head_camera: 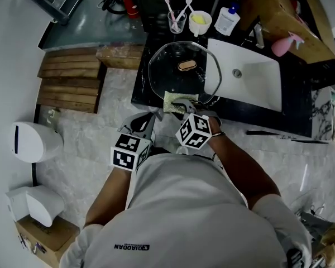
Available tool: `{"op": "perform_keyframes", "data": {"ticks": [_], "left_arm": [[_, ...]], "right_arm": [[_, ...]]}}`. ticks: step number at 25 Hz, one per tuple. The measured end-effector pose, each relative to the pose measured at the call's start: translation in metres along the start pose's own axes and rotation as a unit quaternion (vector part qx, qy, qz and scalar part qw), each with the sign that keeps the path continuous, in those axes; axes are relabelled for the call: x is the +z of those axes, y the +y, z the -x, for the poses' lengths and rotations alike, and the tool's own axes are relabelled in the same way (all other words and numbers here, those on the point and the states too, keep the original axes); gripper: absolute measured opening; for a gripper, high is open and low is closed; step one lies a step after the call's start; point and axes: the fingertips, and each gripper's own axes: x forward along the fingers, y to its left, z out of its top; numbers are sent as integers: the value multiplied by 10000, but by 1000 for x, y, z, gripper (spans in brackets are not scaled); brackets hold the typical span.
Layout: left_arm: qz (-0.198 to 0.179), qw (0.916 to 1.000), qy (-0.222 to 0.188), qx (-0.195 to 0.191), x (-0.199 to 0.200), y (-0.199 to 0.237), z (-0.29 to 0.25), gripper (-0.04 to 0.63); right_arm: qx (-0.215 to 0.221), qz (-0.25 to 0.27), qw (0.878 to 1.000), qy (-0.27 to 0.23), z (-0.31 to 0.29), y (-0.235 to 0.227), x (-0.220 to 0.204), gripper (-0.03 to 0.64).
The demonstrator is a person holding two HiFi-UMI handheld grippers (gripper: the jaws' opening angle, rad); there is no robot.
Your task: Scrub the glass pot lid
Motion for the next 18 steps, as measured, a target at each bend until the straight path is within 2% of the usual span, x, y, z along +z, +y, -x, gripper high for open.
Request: {"op": "perform_keyframes", "data": {"ticks": [7,18], "left_arm": [[5,10000,14,35,-6,-12,4,18],[42,9998,-90,162,-6,-33,13,18]], "right_arm": [[14,-336,9994,-81,10,14,-6,112],[103,-127,9998,-98,16,19,-9,114]]}}
